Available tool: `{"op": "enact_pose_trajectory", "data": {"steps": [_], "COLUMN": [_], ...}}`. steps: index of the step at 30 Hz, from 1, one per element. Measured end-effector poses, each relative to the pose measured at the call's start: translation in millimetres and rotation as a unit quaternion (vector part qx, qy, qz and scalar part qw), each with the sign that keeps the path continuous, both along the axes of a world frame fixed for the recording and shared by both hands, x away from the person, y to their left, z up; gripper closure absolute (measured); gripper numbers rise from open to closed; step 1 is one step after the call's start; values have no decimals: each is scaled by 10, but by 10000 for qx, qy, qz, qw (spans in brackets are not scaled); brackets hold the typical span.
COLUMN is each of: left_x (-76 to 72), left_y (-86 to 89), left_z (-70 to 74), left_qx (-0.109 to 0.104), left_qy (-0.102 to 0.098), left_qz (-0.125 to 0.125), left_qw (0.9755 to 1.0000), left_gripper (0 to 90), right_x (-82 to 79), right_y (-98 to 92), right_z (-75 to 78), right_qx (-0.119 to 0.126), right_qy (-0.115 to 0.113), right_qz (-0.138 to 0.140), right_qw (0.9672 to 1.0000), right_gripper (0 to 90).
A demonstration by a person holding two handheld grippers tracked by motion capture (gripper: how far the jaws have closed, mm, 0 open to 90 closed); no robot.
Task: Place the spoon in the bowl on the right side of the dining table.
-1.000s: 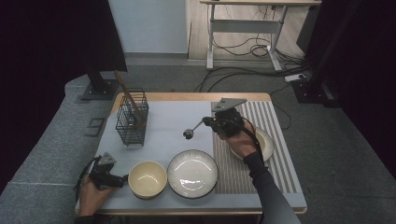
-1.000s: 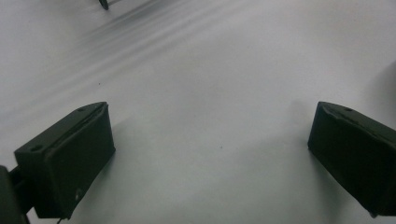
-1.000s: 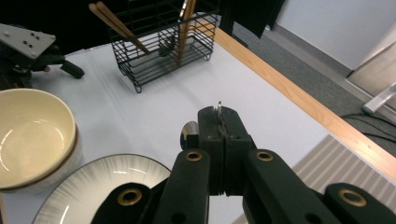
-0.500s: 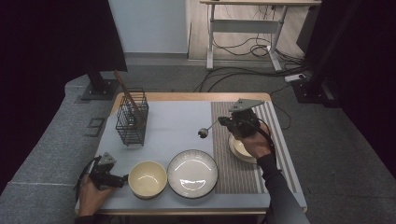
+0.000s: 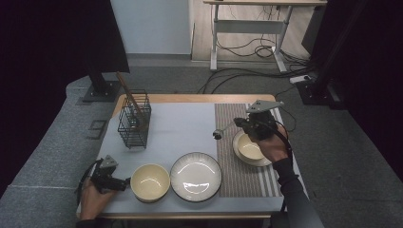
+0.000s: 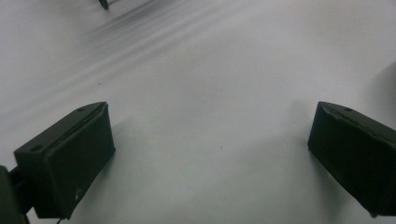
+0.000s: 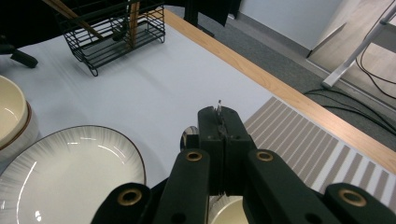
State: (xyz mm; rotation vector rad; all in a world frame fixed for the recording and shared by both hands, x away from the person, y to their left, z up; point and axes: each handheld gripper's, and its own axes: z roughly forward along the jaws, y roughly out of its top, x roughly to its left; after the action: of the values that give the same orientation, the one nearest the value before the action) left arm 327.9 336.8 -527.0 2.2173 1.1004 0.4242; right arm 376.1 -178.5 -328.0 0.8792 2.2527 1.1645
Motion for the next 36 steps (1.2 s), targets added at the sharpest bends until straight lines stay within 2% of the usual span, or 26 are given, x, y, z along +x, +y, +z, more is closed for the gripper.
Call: {"op": "enact_pose_trajectory", "data": {"steps": [13, 26, 31, 36], "left_x": [-1, -1, -1, -2], "left_y": [0, 0, -1, -1], "left_z": [0, 0, -1, 0], "left_qx": [5, 6, -1, 0], "left_qy": [-3, -4, -6, -6], "left_qz": [1, -3, 3, 7], "left_qw": [10000, 10000, 10000, 10000], "left_gripper": [1, 1, 1, 1], "right_x": [-86, -163, -175, -152], "right_y": [-304, -619, -671, -644], "right_z": [67, -11, -67, -144], "right_qx": [-53, -115, -163, -194], "right_qy": [-41, 19, 62, 103], "right_qz": [-314, -691, -723, -729], "right_qw": [9995, 9975, 9972, 9971], "right_gripper": [894, 894, 893, 893]}}
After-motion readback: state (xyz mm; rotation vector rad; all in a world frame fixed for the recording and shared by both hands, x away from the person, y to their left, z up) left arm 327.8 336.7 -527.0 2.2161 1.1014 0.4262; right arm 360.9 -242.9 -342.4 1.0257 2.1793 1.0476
